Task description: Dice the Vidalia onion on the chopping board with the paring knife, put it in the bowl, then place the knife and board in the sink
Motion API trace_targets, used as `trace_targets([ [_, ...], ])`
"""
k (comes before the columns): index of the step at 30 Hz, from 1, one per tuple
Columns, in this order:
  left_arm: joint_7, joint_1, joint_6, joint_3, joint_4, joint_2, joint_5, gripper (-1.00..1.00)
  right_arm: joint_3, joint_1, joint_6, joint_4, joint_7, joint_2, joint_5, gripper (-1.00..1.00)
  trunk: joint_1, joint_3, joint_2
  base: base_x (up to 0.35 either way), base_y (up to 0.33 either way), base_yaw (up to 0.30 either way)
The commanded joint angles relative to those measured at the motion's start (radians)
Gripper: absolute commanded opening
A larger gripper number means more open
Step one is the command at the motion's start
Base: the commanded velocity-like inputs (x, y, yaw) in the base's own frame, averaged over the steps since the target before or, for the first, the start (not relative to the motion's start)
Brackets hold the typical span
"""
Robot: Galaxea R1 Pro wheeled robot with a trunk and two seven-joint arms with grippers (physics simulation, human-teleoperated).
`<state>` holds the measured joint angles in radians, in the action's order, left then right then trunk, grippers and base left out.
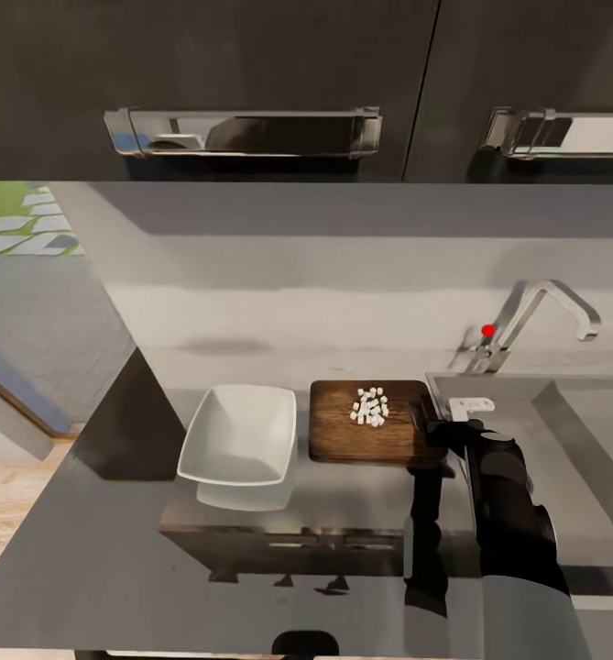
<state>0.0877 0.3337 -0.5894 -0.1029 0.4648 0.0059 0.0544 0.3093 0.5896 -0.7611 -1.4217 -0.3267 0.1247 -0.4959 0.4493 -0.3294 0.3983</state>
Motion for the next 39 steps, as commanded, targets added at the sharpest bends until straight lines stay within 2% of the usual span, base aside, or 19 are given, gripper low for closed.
trace_targets([
  [1,0.001,0.001,-0.001,0.002,0.002,0.000,0.005,1.00,0.002,0.001,-0.003,-0.001,-0.009,0.001,-0.009,-1.00,0.001,0.000,0.002,0.000,0.000,0.000],
  [9,0.001,0.001,-0.001,0.002,0.000,0.000,0.005,1.00,0.002,0.001,-0.003,-0.002,-0.009,0.000,-0.010,-1.00,0.001,0.013,0.002,-0.012,0.000,0.000],
  [20,0.000,0.000,-0.001,0.003,0.000,0.000,0.005,1.00,0.002,0.001,-0.004,-0.003,-0.009,0.000,-0.010,-1.00,0.001,0.031,0.002,-0.265,0.000,0.000],
  [39,0.001,0.001,0.000,0.003,0.000,0.000,0.005,1.00,0.002,0.001,-0.004,-0.003,-0.009,0.000,-0.010,-1.00,0.001,0.061,0.002,0.063,0.000,0.000],
])
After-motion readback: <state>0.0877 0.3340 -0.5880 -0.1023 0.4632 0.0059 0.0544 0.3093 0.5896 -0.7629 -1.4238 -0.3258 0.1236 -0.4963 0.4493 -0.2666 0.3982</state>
